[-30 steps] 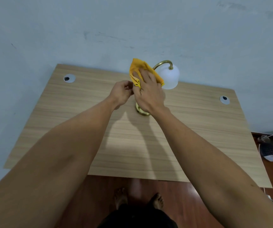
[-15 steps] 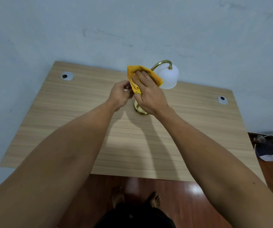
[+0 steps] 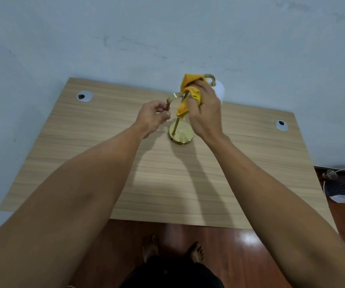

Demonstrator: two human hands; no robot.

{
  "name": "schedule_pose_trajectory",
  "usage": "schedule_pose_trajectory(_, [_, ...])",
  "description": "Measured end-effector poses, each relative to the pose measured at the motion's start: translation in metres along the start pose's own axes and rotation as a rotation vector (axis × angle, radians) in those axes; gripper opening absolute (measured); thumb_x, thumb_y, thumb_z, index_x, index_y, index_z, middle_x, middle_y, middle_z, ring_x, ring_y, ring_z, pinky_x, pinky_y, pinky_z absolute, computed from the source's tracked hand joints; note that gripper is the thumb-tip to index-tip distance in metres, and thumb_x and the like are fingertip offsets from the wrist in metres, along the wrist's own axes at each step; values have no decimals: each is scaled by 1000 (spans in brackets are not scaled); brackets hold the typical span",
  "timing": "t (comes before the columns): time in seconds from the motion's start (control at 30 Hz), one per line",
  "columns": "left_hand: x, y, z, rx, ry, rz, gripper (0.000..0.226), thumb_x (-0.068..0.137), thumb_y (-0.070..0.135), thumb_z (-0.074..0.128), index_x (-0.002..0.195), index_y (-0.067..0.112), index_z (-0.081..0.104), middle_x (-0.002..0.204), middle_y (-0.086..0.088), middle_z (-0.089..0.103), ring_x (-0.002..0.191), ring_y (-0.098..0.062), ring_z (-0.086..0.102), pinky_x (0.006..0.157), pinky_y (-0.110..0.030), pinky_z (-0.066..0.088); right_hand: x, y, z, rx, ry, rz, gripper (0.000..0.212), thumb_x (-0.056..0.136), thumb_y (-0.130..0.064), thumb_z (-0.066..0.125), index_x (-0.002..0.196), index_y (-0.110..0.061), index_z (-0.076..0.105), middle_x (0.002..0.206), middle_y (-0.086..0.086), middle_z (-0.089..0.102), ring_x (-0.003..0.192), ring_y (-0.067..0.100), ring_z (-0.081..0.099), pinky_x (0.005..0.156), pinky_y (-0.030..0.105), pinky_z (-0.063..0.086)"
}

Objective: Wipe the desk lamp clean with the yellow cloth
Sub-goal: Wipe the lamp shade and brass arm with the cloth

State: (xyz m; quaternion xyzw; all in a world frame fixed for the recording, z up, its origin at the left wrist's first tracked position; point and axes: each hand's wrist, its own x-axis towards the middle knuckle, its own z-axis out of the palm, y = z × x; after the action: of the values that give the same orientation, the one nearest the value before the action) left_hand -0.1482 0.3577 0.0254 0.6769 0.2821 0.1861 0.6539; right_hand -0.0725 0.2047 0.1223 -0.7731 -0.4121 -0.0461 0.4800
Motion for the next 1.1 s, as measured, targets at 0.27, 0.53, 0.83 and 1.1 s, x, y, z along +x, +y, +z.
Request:
schedule_pose_trajectory(0.27, [3, 2, -4, 38, -31, -21, 17, 97, -4, 66, 112, 5, 67, 88, -3, 66, 85, -15, 67, 77, -23, 58, 7, 17, 25, -364, -362, -245, 46, 81, -8, 48, 121, -3, 70, 134, 14, 62, 124, 37, 54, 108, 41, 41])
schedule_pose_trajectory(0.53, [2, 0, -4, 63, 16, -18, 16, 93, 1, 73, 107, 7, 71, 94, -10, 66, 87, -19, 62, 85, -38, 56, 0, 22, -14, -266, -419, -118, 27, 78, -4, 51, 87, -6, 77, 98, 8, 75, 97, 28, 62, 88, 43, 52])
schedule_pose_trajectory(0.83, [1, 7, -7, 60, -44, -41, 13, 94, 0, 72, 101, 10, 67, 86, -3, 64, 79, -10, 61, 81, -29, 56, 10, 15, 4, -158, -106, -159, 40, 77, 5, 48, 106, -2, 74, 117, 11, 68, 106, 23, 54, 94, 30, 43])
schedule_pose_trajectory(1.1, [0, 9, -6, 74, -48, -48, 16, 95, -5, 68, 105, 7, 69, 92, -6, 68, 89, -18, 66, 82, -29, 57, 1, 25, 22, -373, -317, -402, 48, 83, -9, 35, 109, -2, 74, 119, 10, 70, 103, 39, 60, 94, 34, 42])
